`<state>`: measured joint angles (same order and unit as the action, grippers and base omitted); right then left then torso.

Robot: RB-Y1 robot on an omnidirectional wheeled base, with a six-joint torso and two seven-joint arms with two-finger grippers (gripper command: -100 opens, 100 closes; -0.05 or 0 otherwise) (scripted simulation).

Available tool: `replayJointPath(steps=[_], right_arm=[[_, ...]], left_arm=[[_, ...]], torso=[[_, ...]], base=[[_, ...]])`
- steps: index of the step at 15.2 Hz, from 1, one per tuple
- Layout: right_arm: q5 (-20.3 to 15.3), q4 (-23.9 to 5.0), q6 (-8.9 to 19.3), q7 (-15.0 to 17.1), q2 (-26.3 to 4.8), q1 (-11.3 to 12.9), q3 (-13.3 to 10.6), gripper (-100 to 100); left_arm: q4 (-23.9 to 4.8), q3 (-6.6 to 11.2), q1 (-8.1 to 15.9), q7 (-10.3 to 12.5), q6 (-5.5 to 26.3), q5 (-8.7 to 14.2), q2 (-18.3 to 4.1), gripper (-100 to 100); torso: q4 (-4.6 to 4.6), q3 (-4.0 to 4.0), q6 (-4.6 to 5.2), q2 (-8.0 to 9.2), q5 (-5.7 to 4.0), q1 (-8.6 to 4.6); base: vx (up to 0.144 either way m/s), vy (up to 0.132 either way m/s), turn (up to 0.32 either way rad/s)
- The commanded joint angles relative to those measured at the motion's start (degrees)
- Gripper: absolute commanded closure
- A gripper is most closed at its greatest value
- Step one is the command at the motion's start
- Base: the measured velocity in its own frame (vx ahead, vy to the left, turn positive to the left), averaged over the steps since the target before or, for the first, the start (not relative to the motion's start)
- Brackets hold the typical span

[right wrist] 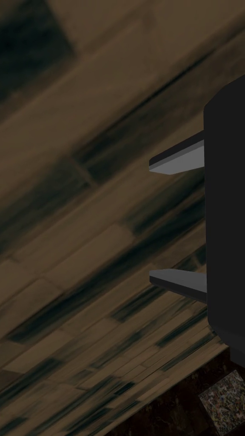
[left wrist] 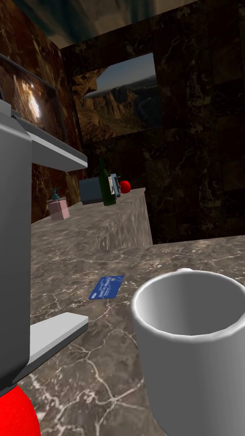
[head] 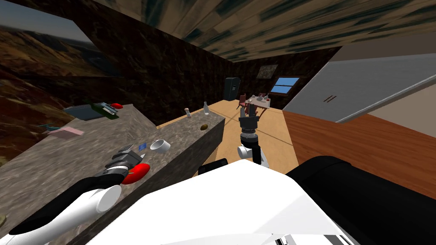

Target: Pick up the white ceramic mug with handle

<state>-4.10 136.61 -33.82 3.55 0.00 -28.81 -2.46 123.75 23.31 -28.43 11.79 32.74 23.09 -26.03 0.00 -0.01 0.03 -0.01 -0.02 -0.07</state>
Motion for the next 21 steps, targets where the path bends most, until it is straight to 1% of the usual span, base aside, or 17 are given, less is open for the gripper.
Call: replayJointPath(steps=[1,2,3,4,6,7,8,10,11,12,14,15,16,18,19,20,21], right_arm=[[0.0,0.0,0.0,0.0,0.0,0.0,0.0,0],[0.0,0.0,0.0,0.0,0.0,0.0,0.0,0],[0.0,0.0,0.0,0.0,0.0,0.0,0.0,0],[0.0,0.0,0.0,0.0,0.0,0.0,0.0,0],[0.0,0.0,0.0,0.0,0.0,0.0,0.0,0],[0.0,0.0,0.0,0.0,0.0,0.0,0.0,0],[0.0,0.0,0.0,0.0,0.0,0.0,0.0,0],[0.0,0.0,0.0,0.0,0.0,0.0,0.0,0],[0.0,0.0,0.0,0.0,0.0,0.0,0.0,0],[0.0,0.0,0.0,0.0,0.0,0.0,0.0,0],[0.0,0.0,0.0,0.0,0.0,0.0,0.0,0],[0.0,0.0,0.0,0.0,0.0,0.0,0.0,0],[0.0,0.0,0.0,0.0,0.0,0.0,0.0,0],[0.0,0.0,0.0,0.0,0.0,0.0,0.0,0],[0.0,0.0,0.0,0.0,0.0,0.0,0.0,0],[0.0,0.0,0.0,0.0,0.0,0.0,0.0,0],[0.0,0.0,0.0,0.0,0.0,0.0,0.0,0]], left_arm=[[-0.5,1.12,-0.2,0.6,2.9,1.3,-0.9,-100],[-0.5,1.12,-0.2,0.6,4.1,1.3,-0.9,-100],[-0.5,1.12,-0.2,0.6,4.5,1.3,-0.9,-100],[-1.2,2.57,-0.1,1.3,6.2,2.8,-2.1,-100],[-1.2,2.57,-0.1,1.3,8.6,2.8,-2.1,-100],[-1.2,2.57,-0.1,1.3,8.8,2.8,-2.1,-100],[-2.0,4.01,-0.1,2.0,10.7,4.4,-3.2,-100],[-2.0,4.01,-0.1,2.0,12.9,4.4,-3.2,-100],[-2.0,4.01,-0.1,2.0,13.1,4.4,-3.2,-100],[-2.8,5.43,-0.1,2.7,15.1,5.9,-4.2,-100],[-2.8,5.43,-0.1,2.7,17.4,5.9,-4.2,-100],[-2.8,5.43,-0.1,2.7,17.4,5.9,-4.2,-100],[-3.6,6.82,0.0,3.4,19.6,7.4,-5.3,-100],[-3.6,6.82,0.0,3.4,21.8,7.4,-5.3,-100],[-3.6,6.82,0.0,3.4,21.8,7.4,-5.3,-100],[-4.4,8.2,0.0,4.1,23.9,8.9,-6.3,-100],[-4.4,8.2,0.0,4.1,25.0,8.9,-6.3,-100]], torso=[[0.0,0.0,0.0,0.0,0.0,0.0],[0.0,0.0,0.0,-0.01,0.0,-0.01],[0.0,0.0,-0.03,0.0,0.0,0.01],[0.0,0.01,-0.05,0.01,0.01,0.02],[0.0,-0.01,0.0,-0.01,0.0,-0.01],[0.0,-0.01,-0.03,-0.01,0.0,0.0],[0.0,0.0,-0.05,0.0,0.01,0.03],[0.0,-0.01,0.0,-0.02,0.0,0.0],[0.0,-0.01,-0.03,-0.01,0.0,0.01],[0.0,0.0,-0.05,0.0,0.01,0.03],[-0.01,-0.01,0.0,-0.02,0.0,0.01],[-0.01,-0.01,-0.04,-0.02,0.01,0.02],[0.0,0.0,-0.05,0.0,0.01,0.03],[-0.01,-0.01,0.0,-0.02,0.0,0.01],[-0.01,-0.01,-0.03,-0.01,0.01,0.02],[0.0,0.0,-0.05,0.0,0.01,0.04],[0.0,0.0,0.0,-0.01,0.0,0.02]], base=[[0.012,-0.023,-0.205],[0.01,-0.013,-0.094],[0.007,-0.006,-0.001],[0.011,-0.02,-0.156],[0.012,-0.019,-0.155],[0.007,-0.007,0.006],[0.013,-0.017,-0.163],[0.014,-0.015,-0.15],[0.007,-0.005,0.014],[0.013,-0.016,-0.173],[0.016,-0.012,-0.14],[0.008,-0.006,0.015],[0.014,-0.016,-0.179],[0.015,-0.011,-0.142],[0.007,-0.004,0.018],[0.012,-0.013,-0.139],[0.018,-0.014,-0.213]])
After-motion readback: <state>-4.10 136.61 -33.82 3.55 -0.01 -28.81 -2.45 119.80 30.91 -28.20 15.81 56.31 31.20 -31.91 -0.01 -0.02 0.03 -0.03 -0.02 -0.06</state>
